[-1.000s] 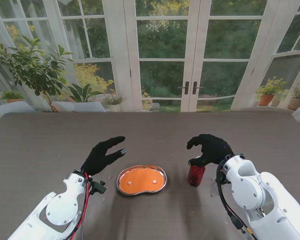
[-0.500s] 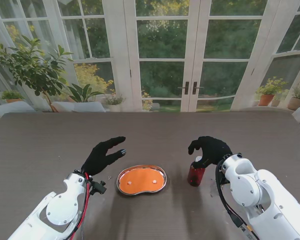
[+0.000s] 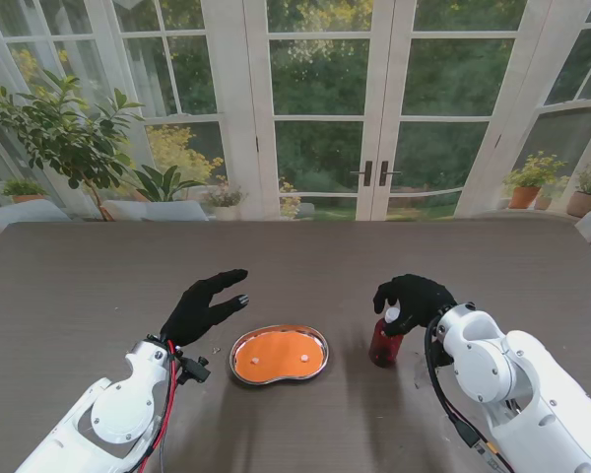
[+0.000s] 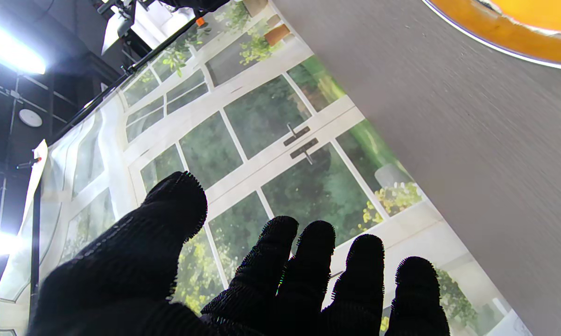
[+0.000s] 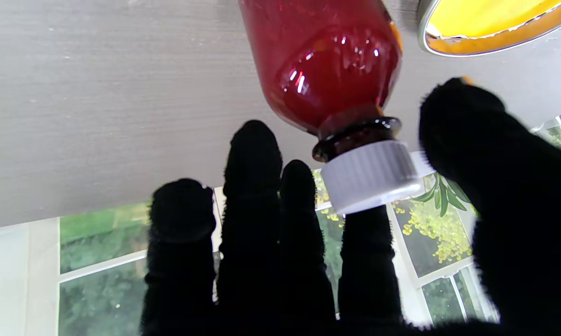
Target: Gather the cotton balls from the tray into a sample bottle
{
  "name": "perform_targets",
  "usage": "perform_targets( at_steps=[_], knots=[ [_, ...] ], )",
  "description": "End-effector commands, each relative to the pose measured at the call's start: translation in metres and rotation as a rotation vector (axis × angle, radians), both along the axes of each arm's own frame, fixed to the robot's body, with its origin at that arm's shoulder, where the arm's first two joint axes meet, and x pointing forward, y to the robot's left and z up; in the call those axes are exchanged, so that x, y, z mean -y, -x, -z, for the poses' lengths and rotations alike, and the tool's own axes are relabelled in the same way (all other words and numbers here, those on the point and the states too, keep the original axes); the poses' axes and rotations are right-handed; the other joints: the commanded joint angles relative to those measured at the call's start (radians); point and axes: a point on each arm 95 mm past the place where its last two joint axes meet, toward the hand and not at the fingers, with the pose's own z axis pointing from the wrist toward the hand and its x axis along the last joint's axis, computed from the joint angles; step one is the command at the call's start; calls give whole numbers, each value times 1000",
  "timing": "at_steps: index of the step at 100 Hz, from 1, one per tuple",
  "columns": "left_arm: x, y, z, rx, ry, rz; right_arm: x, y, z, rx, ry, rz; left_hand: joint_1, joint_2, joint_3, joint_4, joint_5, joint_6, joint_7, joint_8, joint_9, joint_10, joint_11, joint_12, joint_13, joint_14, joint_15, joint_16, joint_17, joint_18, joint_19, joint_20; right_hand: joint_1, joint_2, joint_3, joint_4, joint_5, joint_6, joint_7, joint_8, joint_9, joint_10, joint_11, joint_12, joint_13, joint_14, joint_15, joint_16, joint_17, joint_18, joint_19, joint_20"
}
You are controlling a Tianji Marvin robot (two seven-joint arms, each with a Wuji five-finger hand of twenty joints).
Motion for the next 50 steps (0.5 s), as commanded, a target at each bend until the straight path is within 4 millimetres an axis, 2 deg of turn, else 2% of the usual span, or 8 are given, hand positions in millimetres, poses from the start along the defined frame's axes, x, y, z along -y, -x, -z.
perform_targets(
  at_steps=[1, 27, 30, 31, 38, 50],
  knots=[
    [3, 1, 0, -6, -1, 18, -1, 1, 4, -24, 3, -4, -32, 19, -17, 26, 13, -92, 1, 4, 10, -17, 0, 5, -17, -7, -22, 0, 5, 2, -36, 19, 34, -40, 46, -18, 30, -17, 28, 34, 22, -22, 26, 18, 50, -26, 37, 21, 28, -39, 71, 27],
    [3, 1, 0, -12, 0, 23, -2, -1, 8, -38, -12, -2, -33, 21, -21, 25, 14, -91, 0, 4, 7, -15, -2, 5, -19, -4, -23, 0, 2, 1, -38, 20, 95, -16, 60, -13, 93, -3, 68, 38, 90, -14, 61, 37, 148, -50, 86, 23, 117, -62, 115, 10],
    [3, 1, 0, -12, 0, 23, -2, -2, 8, -41, -18, 0, -33, 22, -22, 25, 15, -91, 1, 4, 7, -15, -2, 5, -18, -4, -22, 0, 2, 2, -38, 20, 122, -22, 51, -61, 103, -6, 93, -23, 102, -8, 65, 41, 169, -55, 90, 15, 139, -77, 124, -17],
    [3, 1, 0, -12, 0, 23, -2, -2, 9, -42, -20, 1, -32, 22, -22, 25, 14, -92, 0, 4, 7, -16, -2, 5, -16, -4, -22, 1, 2, 3, -38, 20, 122, -22, 51, -61, 103, -6, 93, -23, 102, -8, 65, 41, 169, -55, 90, 15, 139, -77, 124, -17],
    [3, 1, 0, -13, 0, 24, -2, -4, 11, -46, -34, 7, -32, 24, -25, 25, 14, -91, 0, 4, 8, -13, -2, 5, -17, 0, -21, 1, 1, 2, -38, 21, 157, -28, 46, -128, 117, -5, 141, -100, 122, 3, 76, 42, 204, -70, 82, 12, 178, -101, 124, -31],
    [3, 1, 0, -15, 0, 25, -2, -6, 13, -50, -49, 11, -32, 25, -27, 26, 18, -90, 2, 5, 8, -13, -2, 5, -18, 1, -21, 2, 0, 3, -38, 21, 204, -30, 38, -166, 129, 1, 205, -154, 153, 13, 91, 42, 252, -96, 71, 5, 237, -141, 120, -38]
  ],
)
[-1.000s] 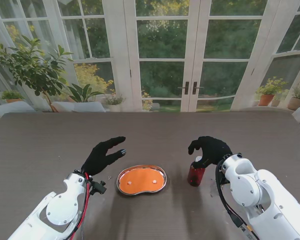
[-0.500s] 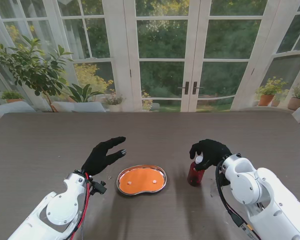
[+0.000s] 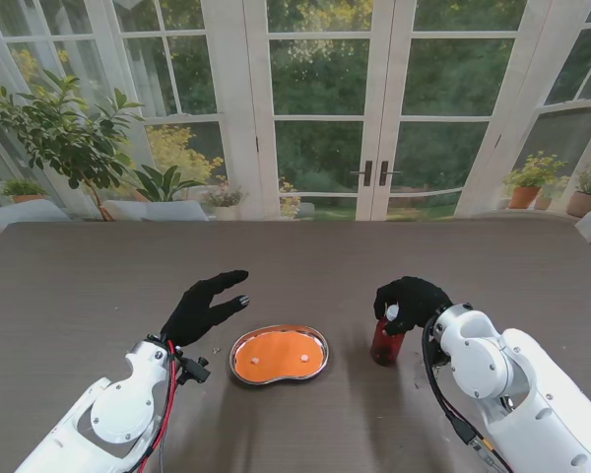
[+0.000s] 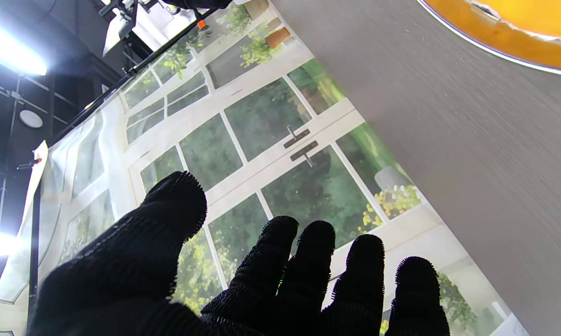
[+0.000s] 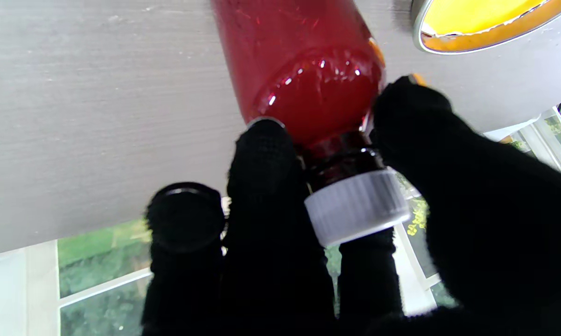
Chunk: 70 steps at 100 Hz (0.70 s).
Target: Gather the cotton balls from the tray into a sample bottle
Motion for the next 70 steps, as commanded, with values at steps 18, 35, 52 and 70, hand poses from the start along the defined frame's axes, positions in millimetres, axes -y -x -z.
perform_targets(
  at_steps=[18, 35, 52, 70],
  knots=[
    [3, 1, 0, -11, -2, 20, -2, -3, 7, -19, -23, 0, -32, 28, -27, 26, 19, -90, 2, 5, 6, -11, -3, 4, -19, 2, -21, 4, -1, 2, -38, 21, 111, -21, 25, -45, 52, 16, 204, -105, 101, 26, 39, 57, 128, -84, 7, 4, 145, -128, 56, -12],
    [3, 1, 0, -14, 0, 20, -4, -5, 9, -1, -38, 6, -31, 30, -31, 27, 22, -90, 3, 6, 4, -7, -3, 4, -20, 2, -22, 4, -2, 1, -39, 22, 133, 9, 49, -30, 121, 12, 287, -95, 179, 19, 43, 75, 131, -76, 53, 34, 211, -163, 50, -7],
    [4, 1, 1, -20, -1, 23, -5, -7, 9, 6, -45, 1, -30, 31, -32, 28, 20, -90, 2, 5, 2, -7, -4, 4, -22, 3, -23, 4, -4, 1, -39, 23, 130, 22, 69, -28, 125, 3, 342, -105, 213, 7, 42, 86, 132, -88, 80, 50, 248, -200, 47, 12],
    [7, -1, 3, -29, -3, 30, -7, -8, 8, 9, -57, 4, -27, 28, -30, 28, 16, -89, 0, 5, 1, -10, -4, 4, -21, 1, -23, 4, -2, -2, -38, 23, 131, 57, 81, -18, 92, -8, 393, -101, 254, 7, 25, 68, 135, -95, 104, 70, 260, -214, 60, 33]
  ],
)
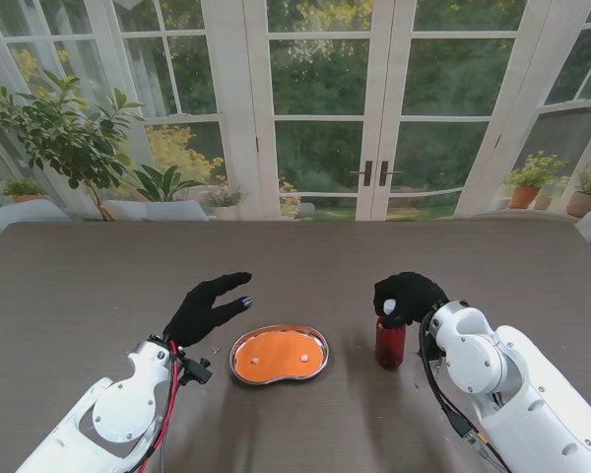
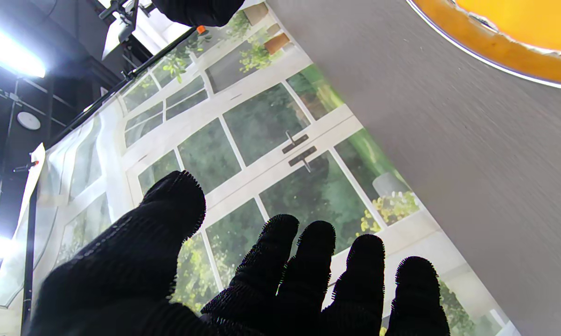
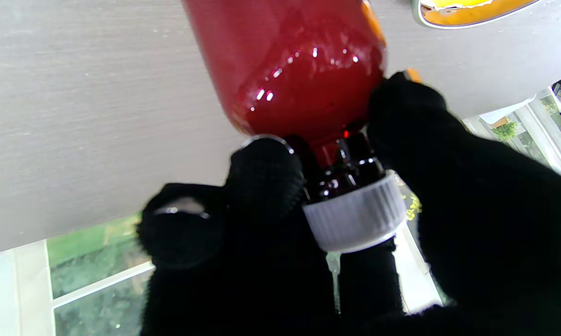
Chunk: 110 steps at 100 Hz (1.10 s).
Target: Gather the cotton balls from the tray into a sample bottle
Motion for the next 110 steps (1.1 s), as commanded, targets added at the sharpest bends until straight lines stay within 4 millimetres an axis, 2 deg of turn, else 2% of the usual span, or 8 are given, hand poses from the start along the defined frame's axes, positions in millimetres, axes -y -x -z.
perform_targets(
  at_steps=[1, 47, 62, 68, 72, 82, 93, 110],
  knots=[
    [4, 0, 2, -15, -2, 21, -4, 2, 4, -19, -8, -6, -28, 29, -20, 28, 2, -89, -1, 4, 2, -11, -4, 4, -21, -1, -23, 4, -2, -2, -38, 13, 97, 56, 92, 20, 33, -20, 208, 14, 102, -13, 43, 6, 42, -81, 39, 23, 63, -156, 62, 27],
    [18, -10, 14, -61, -1, 69, -17, -9, -9, 18, -70, 7, -21, 18, -8, 29, -10, -76, -6, 2, -12, -16, -7, 2, -32, -3, -26, 4, -3, -15, -40, 12, 112, 67, 90, 29, 24, -33, 240, -5, 139, -5, 32, 7, 42, -84, 70, 45, 70, -166, 86, 43],
    [25, -15, 16, -65, 0, 85, -26, -16, -20, 41, -87, 3, -23, 0, 1, 29, -32, -67, -15, -2, -37, -25, -15, -2, -47, -18, -34, 1, -8, -31, -44, 9, 115, 70, 91, 31, 21, -30, 244, -5, 140, -1, 31, 11, 42, -85, 73, 47, 70, -163, 88, 45],
    [27, -18, 16, -67, -2, 95, -30, -18, -26, 52, -96, 3, -29, -9, 4, 28, -59, -36, -29, -8, -55, -28, -22, -7, -59, -28, -41, -3, -12, -43, -48, 6, 114, 73, 91, 32, 17, -28, 245, -5, 138, 2, 31, 13, 42, -82, 73, 47, 70, -161, 89, 45],
    [29, -20, 16, -69, -4, 105, -33, -20, -30, 60, -101, 4, -47, -31, 18, 24, -106, -10, -61, -32, -97, -28, -32, -23, -92, -67, -62, -20, -20, -75, -62, -10, 115, 74, 91, 32, 17, -27, 246, -4, 139, 3, 31, 14, 42, -82, 74, 48, 70, -160, 89, 45],
    [33, -24, 16, -66, -21, 128, -41, -22, -39, 78, -114, 5, -80, -75, 43, 20, -187, 22, -81, -62, -180, -33, -47, -52, -160, -121, -93, -58, -51, -138, -108, -70, 116, 83, 90, 34, 10, -22, 248, -3, 131, 7, 32, 18, 41, -79, 74, 48, 70, -153, 90, 46],
    [36, -29, 15, -50, -38, 142, -51, -25, -48, 95, -132, 0, -121, -120, 56, 12, -265, 23, -84, -61, -266, -51, -58, -66, -229, -156, -111, -80, -77, -197, -138, -126, 116, 90, 88, 37, 4, -21, 251, -2, 126, 8, 34, 23, 41, -79, 73, 48, 69, -147, 88, 46],
    [41, -33, 14, -44, -42, 163, -67, -30, -61, 118, -166, -16, -132, -137, 8, 2, -360, 22, -84, -27, -349, -62, -55, -57, -289, -174, -116, -91, -105, -226, -156, -167, 116, 92, 86, 39, 3, -22, 253, -2, 124, 8, 34, 23, 41, -80, 71, 48, 68, -144, 86, 46]
  ],
)
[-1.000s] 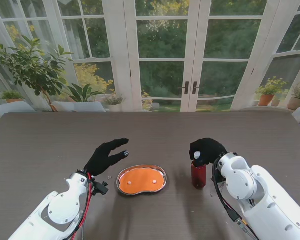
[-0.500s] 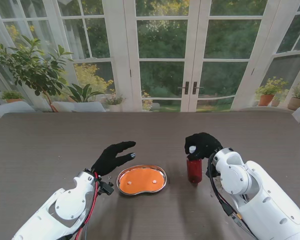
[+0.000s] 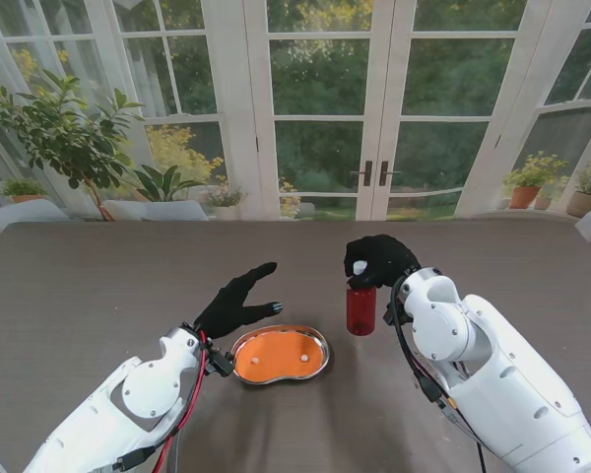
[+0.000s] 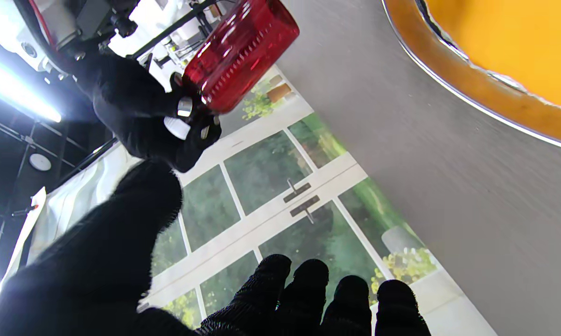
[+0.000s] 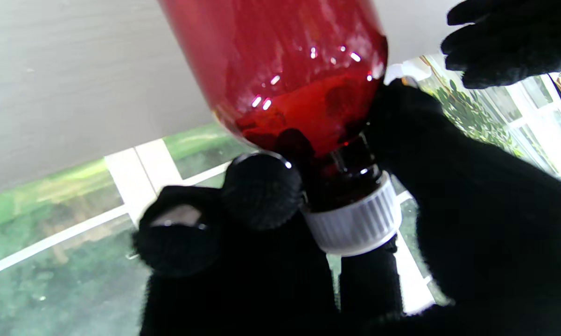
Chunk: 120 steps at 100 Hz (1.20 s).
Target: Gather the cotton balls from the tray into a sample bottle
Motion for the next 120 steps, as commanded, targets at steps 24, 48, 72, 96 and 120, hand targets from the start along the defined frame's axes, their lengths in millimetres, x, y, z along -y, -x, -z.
perform_targets(
  at_steps=[24, 48, 72, 96, 120],
  knots=[
    [17, -9, -1, -21, -2, 32, -38, -3, -24, 57, -85, -39, -37, -34, -48, 1, -120, 1, -14, 56, -94, -24, 5, 26, -69, -22, -10, -14, -47, -37, -43, -33, 119, 59, 90, 40, 17, -4, 197, 23, 68, 8, 51, 34, 37, -87, 17, 24, 58, -139, 55, 27],
    [31, -15, -2, -7, 14, 52, -58, -4, -31, 80, -149, -61, -49, -35, -60, -2, -118, -1, -17, 68, -85, -20, 5, 43, -63, -13, -4, -7, -52, -23, -36, -27, 119, 60, 90, 40, 16, -3, 198, 22, 67, 8, 52, 34, 37, -91, 14, 25, 56, -132, 50, 27],
    [39, -18, -1, -22, 24, 74, -72, -1, -33, 87, -192, -80, -58, -41, -78, -5, -123, 8, -24, 71, -91, -20, 0, 46, -63, -13, -5, -6, -55, -28, -37, -27, 119, 64, 89, 41, 15, -1, 198, 22, 65, 9, 51, 34, 37, -86, 12, 26, 56, -128, 48, 27],
    [45, -23, -5, 0, 19, 81, -83, 2, -33, 75, -248, -99, -62, -47, -77, -5, -115, 15, -23, 73, -78, -18, 3, 47, -46, -7, 1, -3, -43, -20, -34, -27, 121, 64, 87, 42, 14, 2, 198, 23, 64, 10, 51, 34, 37, -87, 10, 27, 55, -125, 47, 27],
    [48, -26, -6, 9, 13, 72, -91, 5, -31, 52, -286, -113, -47, -72, -40, -4, -75, 34, -13, 78, -14, 7, 23, 68, 35, 37, 47, 31, 18, 11, -1, -11, 121, 72, 84, 44, 12, 5, 198, 23, 63, 12, 51, 35, 37, -84, 7, 26, 54, -120, 46, 26]
  ],
)
